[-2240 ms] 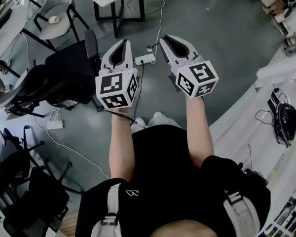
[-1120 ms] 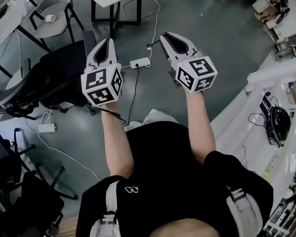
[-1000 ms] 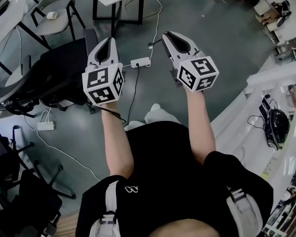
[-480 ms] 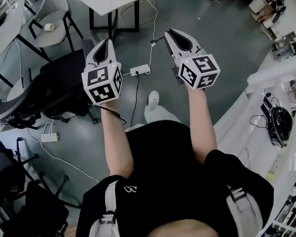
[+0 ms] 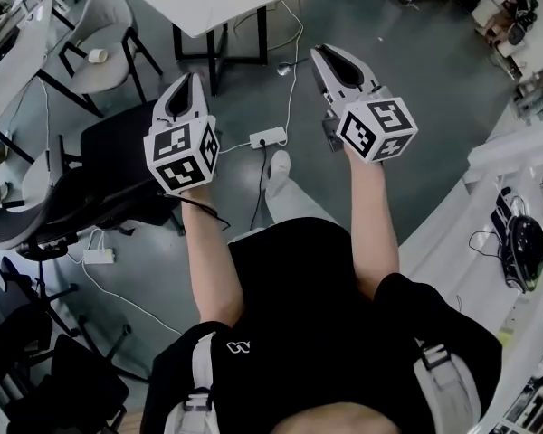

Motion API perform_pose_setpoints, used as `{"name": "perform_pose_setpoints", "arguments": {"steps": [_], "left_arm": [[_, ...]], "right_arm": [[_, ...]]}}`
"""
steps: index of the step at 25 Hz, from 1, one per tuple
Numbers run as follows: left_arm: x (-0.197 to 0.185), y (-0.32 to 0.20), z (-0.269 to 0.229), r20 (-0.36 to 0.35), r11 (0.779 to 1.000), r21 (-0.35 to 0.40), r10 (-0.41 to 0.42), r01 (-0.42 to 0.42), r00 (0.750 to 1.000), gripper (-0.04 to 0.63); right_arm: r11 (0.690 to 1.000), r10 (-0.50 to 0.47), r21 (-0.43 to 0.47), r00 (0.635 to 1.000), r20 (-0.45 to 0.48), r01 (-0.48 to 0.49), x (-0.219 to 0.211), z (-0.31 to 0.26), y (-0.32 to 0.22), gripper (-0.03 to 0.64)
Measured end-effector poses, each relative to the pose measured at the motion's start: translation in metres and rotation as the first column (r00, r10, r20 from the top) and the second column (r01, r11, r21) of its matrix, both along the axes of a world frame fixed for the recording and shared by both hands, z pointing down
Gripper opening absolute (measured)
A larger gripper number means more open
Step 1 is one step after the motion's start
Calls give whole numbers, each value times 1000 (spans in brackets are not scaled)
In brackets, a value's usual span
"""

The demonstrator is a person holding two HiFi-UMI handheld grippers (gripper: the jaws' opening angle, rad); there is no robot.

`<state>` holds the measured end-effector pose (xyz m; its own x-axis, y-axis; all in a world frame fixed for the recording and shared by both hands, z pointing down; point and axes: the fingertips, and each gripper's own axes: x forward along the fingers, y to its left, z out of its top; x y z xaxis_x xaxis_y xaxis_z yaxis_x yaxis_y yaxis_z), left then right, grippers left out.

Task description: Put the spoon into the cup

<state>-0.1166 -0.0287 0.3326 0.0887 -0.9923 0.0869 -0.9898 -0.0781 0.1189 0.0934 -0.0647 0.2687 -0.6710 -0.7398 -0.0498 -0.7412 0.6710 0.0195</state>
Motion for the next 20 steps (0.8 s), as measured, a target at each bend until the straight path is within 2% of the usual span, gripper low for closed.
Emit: {"name": "perform_pose_setpoints", "arguments": {"steps": [4,8,14,20], "left_arm": [[-5,-50,2,23,1000,0,-4,4,1000,17],[-24,-105,4,-4,996,-15,-90,90,996,17],[3,-211,15,-9,997,-33,-63,63,998,17],[13,-300,32,-23,988,-84,-134,132,991,17]], "right_arm": [[1000,-19,-18,1000,12,19,-7,12,-55,48],[999,-22,-42,999,34,24,2,23,-122,49],[994,25,-104,996,87,-16,36,40,-241,48],[983,-8,-181,995,96,26,44,70,-339,49]]}}
